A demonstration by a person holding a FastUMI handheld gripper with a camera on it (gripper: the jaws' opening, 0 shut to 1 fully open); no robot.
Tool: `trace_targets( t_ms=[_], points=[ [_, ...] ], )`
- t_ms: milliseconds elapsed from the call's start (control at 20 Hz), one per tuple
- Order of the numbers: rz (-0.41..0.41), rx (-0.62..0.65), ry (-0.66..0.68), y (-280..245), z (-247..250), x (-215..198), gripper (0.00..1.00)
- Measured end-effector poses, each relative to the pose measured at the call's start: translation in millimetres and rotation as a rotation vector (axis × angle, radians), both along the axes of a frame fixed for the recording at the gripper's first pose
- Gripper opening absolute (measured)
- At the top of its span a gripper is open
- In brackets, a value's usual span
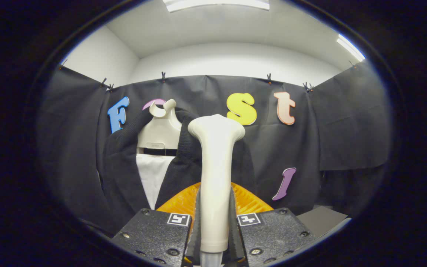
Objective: Iron the clothes twice with a garment steamer, once on the left side and once on the right side.
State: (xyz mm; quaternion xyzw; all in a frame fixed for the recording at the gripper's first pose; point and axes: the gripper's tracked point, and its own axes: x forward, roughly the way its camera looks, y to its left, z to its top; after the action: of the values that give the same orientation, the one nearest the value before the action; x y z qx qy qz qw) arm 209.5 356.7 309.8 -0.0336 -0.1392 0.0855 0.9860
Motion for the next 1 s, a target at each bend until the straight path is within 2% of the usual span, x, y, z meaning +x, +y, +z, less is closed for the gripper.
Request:
trace_targets(
  t_ms=[450,1000],
  points=[
    [0.017,-0.007,0.051,-8,-24,6,0.33],
    [0.045,-0.016,0.129,-19,-82,-15,0.33]
  ],
)
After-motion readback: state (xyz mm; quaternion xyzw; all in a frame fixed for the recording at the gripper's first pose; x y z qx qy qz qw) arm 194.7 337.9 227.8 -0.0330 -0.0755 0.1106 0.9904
